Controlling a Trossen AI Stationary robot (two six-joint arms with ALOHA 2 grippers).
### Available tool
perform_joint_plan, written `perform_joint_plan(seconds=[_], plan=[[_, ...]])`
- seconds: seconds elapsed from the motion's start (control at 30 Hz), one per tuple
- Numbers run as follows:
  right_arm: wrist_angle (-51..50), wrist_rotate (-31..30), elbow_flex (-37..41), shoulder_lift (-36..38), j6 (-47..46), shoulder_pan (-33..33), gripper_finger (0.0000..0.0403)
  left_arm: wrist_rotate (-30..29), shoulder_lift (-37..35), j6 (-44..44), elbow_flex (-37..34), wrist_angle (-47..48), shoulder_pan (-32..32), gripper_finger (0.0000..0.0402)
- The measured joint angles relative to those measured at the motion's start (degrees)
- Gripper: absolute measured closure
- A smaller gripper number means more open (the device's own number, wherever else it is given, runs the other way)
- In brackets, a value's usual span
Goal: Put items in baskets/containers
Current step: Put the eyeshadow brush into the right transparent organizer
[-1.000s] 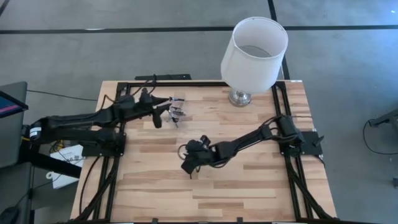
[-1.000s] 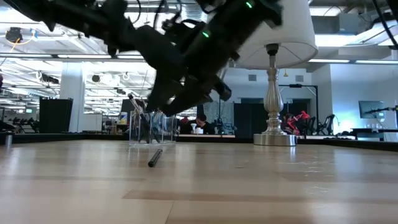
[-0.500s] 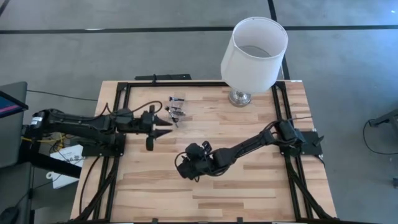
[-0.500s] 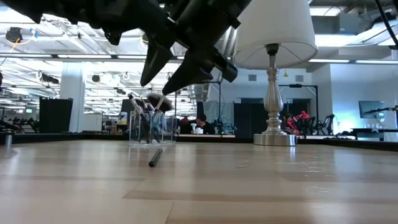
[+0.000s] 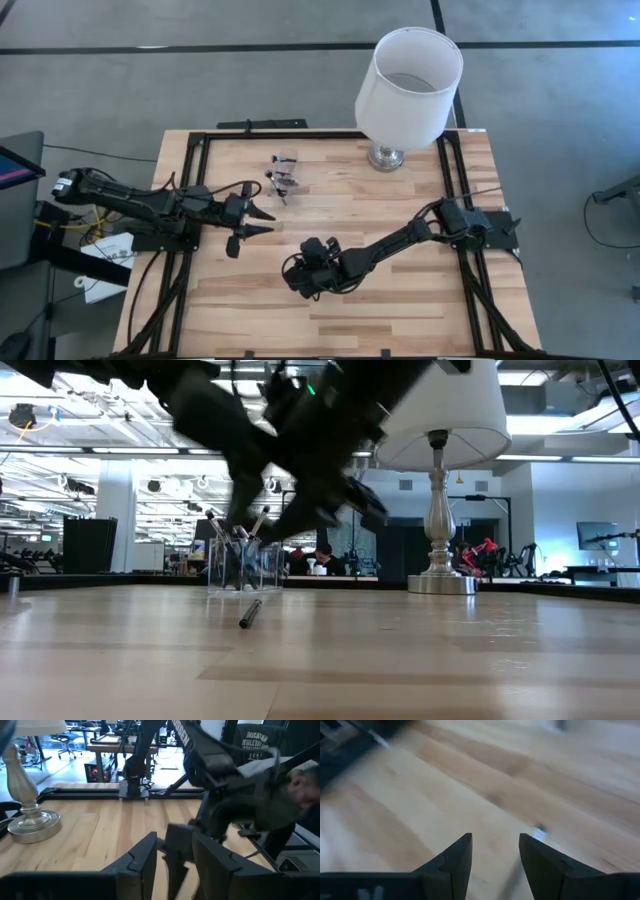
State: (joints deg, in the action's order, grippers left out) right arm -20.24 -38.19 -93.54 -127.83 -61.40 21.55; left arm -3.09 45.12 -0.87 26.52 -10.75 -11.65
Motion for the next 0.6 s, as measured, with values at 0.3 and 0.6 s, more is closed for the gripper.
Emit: perform_joint_plan(seconds=[0.3,0.6], plan=[[-5.7,0.3,0.0,-1.7,-4.8,-0.7,0.0256,-0.1,1.0,0.1,0.1,0.1,-0.2,0.0280],[-1.1,1.6,0.0,-6.3,-6.1,-1.8,0.0257,-0.1,1.0,0.2,0.1,0.4,-0.1,0.0280]])
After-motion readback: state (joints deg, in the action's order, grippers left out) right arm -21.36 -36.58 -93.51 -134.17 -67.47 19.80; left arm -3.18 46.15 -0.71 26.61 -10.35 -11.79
